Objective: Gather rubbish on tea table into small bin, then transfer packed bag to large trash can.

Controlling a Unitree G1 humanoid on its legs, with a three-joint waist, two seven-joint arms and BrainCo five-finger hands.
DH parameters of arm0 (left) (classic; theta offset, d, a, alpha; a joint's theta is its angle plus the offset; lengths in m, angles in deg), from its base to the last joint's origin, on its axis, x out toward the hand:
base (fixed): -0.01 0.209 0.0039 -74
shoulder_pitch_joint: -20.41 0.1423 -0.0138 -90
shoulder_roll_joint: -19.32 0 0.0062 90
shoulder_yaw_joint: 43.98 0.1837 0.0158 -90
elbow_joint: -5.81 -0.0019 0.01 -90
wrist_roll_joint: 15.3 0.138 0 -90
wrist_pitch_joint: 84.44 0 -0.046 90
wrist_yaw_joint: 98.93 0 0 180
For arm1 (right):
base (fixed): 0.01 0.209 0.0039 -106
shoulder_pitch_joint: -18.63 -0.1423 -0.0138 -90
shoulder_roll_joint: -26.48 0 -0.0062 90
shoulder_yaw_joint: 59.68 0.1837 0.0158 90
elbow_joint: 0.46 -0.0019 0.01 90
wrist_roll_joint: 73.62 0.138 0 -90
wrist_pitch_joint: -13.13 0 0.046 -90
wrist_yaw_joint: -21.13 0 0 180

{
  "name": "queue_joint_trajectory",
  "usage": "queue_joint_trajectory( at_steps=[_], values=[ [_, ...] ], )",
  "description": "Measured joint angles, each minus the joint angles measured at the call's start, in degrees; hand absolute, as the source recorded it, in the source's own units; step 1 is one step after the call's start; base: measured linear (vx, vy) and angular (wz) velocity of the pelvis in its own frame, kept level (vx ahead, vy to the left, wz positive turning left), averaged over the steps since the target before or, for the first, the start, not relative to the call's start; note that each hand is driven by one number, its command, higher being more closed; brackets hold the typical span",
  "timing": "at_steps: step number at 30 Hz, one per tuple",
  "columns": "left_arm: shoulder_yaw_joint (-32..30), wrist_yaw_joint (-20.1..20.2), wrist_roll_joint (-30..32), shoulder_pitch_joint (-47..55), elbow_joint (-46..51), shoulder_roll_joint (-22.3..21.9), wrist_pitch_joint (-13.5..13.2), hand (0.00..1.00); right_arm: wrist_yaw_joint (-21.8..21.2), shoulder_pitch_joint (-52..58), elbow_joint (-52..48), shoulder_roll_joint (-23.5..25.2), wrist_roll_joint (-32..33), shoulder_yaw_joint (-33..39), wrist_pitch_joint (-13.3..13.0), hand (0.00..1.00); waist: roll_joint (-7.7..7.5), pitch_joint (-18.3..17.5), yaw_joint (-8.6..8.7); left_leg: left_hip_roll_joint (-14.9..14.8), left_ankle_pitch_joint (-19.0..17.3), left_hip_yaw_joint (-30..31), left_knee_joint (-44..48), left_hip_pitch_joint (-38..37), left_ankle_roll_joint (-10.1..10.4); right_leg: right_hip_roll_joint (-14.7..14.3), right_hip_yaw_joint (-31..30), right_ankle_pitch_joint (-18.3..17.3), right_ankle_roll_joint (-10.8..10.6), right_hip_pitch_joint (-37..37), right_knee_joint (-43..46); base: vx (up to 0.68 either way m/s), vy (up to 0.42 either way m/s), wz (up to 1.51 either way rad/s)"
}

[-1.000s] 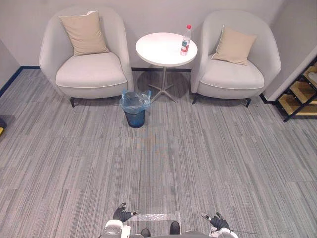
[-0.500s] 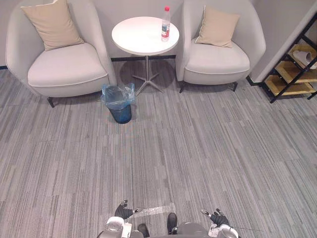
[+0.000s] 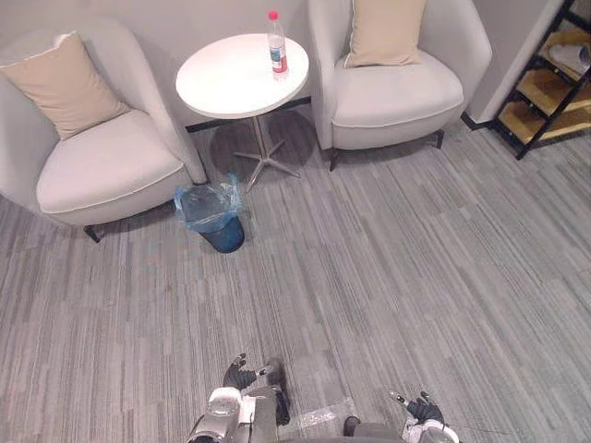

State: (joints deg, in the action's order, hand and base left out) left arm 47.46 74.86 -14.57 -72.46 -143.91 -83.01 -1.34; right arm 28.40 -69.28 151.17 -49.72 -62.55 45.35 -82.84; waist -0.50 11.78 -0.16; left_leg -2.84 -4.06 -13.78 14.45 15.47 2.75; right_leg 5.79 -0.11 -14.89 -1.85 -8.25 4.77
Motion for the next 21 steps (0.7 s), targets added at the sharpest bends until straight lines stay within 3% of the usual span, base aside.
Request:
queue_joint_trajectory(
  at_steps=[2, 3, 4, 5, 6, 7, 9, 12, 13, 14, 15, 16, 17, 19, 20, 21],
  values=[
    [-0.1, 0.0, -0.4, -0.2, -0.1, 0.2, 0.0, 0.0, 0.0, -0.1, -0.1, 0.1, -0.1, 0.2, 0.0, 0.0, -0.5, 0.1, 0.01, 0.5, -2.8, -1.0, 1.8, -0.5, -0.7, 1.0, -0.3, -0.7, -1.0, 2.8, 7.2, 0.33, 0.202, -0.27],
    [-0.1, 0.0, -0.9, -0.1, -0.2, 0.1, 0.1, 0.0, -0.1, -0.1, -0.3, -0.1, -0.9, 0.5, 0.0, 0.0, -0.55, 0.1, -0.58, 0.8, -3.9, -2.7, 0.5, -3.3, -1.4, 1.6, -0.8, -0.6, -1.7, 7.7, 19.2, 0.31, 0.219, -0.54],
    [-0.1, 0.0, -0.9, 0.4, -0.6, 0.3, 0.2, 0.0, -0.2, -0.2, -1.0, -0.1, -1.6, 0.5, 0.0, 0.0, -0.78, 0.1, -0.61, 1.5, -5.1, -3.9, -0.7, -6.5, -1.8, 2.8, -0.7, 0.6, -4.3, 12.4, 31.1, 0.38, 0.251, -0.61],
    [0.3, 0.0, -0.9, 0.8, -0.6, 0.6, 0.3, 0.0, -0.4, -0.3, -1.5, -0.2, -2.1, 0.4, 0.0, 0.0, -0.89, 0.0, -0.4, 2.1, -6.1, -4.4, -1.3, -8.9, -2.0, 3.9, -0.4, 0.4, -5.4, 15.5, 39.7, 0.33, 0.191, -0.34],
    [0.4, 0.0, -1.0, 1.0, -0.7, 0.7, 0.4, 0.0, -0.5, -0.3, -1.8, -0.2, -2.2, 0.4, 0.0, 0.0, -0.89, 0.0, -0.27, 2.5, -6.4, -4.4, -1.5, -9.9, -2.0, 4.4, 0.2, 0.0, -5.5, 16.6, 42.5, 0.35, 0.151, -0.04],
    [1.3, 0.0, -1.0, 1.2, -0.7, 1.2, 0.5, 0.0, -0.6, -0.9, -2.3, -0.2, -2.2, 0.3, -0.1, 0.0, -0.74, 0.1, 0.73, 2.9, -7.0, -4.4, -2.5, -13.5, -2.6, 6.1, 5.2, -1.6, -3.8, 19.4, 48.1, 0.29, 0.089, 0.09],
    [1.9, 0.0, -1.0, 1.2, -0.7, 1.5, 0.5, 0.0, -0.7, -1.6, -2.2, -0.3, -2.3, -0.2, -0.1, 0.0, -0.02, 0.3, 0.88, 2.5, -7.1, -4.3, -4.3, -16.2, -2.5, 6.2, 9.8, -3.4, -2.5, 21.4, 46.1, 0.39, 0.039, 0.09],
    [1.9, 0.0, -1.1, 0.2, -0.7, 1.3, 0.6, 0.0, -1.3, -2.7, -3.2, -0.9, -2.3, -1.1, -0.2, 0.0, 2.09, 1.4, 1.12, -0.8, -7.1, -2.6, -5.5, -19.1, -2.4, 2.1, 14.4, -4.2, -0.4, 25.4, 32.5, 0.47, -0.114, 0.21],
    [1.9, 0.0, -1.1, 0.2, -0.7, 1.1, 0.6, 0.0, -1.5, -2.6, -4.3, -1.6, -2.4, -2.2, -0.2, 0.0, 2.37, 1.6, 1.34, -1.8, -7.0, -1.6, -5.6, -20.4, -2.2, 0.2, 13.6, -0.3, -0.5, 26.4, 23.2, 0.31, -0.133, 0.4],
    [1.9, 0.1, -1.0, 0.6, -0.7, 1.2, 0.5, 0.0, -1.6, -2.1, -4.4, -1.8, -2.4, -2.4, -0.2, 0.0, 1.84, 1.3, 1.56, -1.5, -7.2, -0.8, -5.7, -21.7, -0.5, -0.3, 11.4, 6.9, -0.5, 26.0, 14.1, 0.49, -0.23, 0.46],
    [1.9, 0.1, -1.0, 0.9, -0.7, 1.2, 0.5, 0.0, -1.6, -1.5, -4.3, -1.9, -2.5, -2.4, -0.1, 0.0, 0.82, 0.7, 1.73, -1.0, -8.0, -0.1, -5.7, -22.3, 0.7, -0.2, 9.9, 11.7, 0.0, 25.8, 10.4, 0.43, -0.245, 0.49],
    [1.4, 0.0, -1.0, 1.0, -1.4, 0.3, 0.5, 0.0, -1.8, -1.2, -3.6, -2.5, -2.2, -2.1, -0.1, 0.0, 1.53, 0.7, 1.83, -1.1, -10.2, 1.7, -6.1, -24.3, 3.6, -0.2, 9.2, 16.6, 1.9, 26.7, 12.4, 0.42, -0.237, 0.26],
    [1.0, 0.1, -1.0, 1.1, -1.7, -0.2, 0.4, 0.0, -1.8, -1.7, -3.4, -3.2, -2.3, -2.3, 0.0, 0.0, 2.58, 0.5, 1.66, -2.2, -10.2, 1.7, -6.3, -24.4, 3.7, -0.8, 9.3, 16.4, 2.2, 27.0, 13.5, 0.39, -0.235, 0.35],
    [-0.2, 0.3, -0.9, 1.2, -2.1, -2.3, 0.2, 0.0, -1.7, -1.6, -2.7, -4.4, -2.3, -2.2, 0.0, 0.0, 4.29, -0.5, 2.25, -4.5, -9.4, 3.3, -3.0, -23.1, 5.0, -2.0, 11.0, 11.2, 3.3, 26.1, 14.3, 0.35, -0.24, 0.35],
    [-0.3, 0.4, -0.9, 1.2, -2.2, -2.5, 0.2, 0.0, -1.7, -1.5, -2.4, -4.4, -2.3, -2.2, 0.0, 0.0, 4.29, -0.4, 2.34, -5.0, -9.3, 3.7, -0.8, -22.2, 5.1, -2.2, 11.2, 10.5, 3.5, 25.8, 14.4, 0.31, -0.274, 0.35],
    [-1.3, 0.4, -0.9, 1.3, -2.3, -2.9, 0.3, 0.0, -1.6, -1.2, -2.1, -4.3, -2.0, -1.7, 0.0, 0.0, 4.18, -0.2, 2.56, -6.7, -9.1, 4.2, 8.2, -19.0, 5.4, -2.8, 11.8, 9.2, 3.8, 23.5, 13.8, 0.26, -0.238, 0.42]
  ],
)
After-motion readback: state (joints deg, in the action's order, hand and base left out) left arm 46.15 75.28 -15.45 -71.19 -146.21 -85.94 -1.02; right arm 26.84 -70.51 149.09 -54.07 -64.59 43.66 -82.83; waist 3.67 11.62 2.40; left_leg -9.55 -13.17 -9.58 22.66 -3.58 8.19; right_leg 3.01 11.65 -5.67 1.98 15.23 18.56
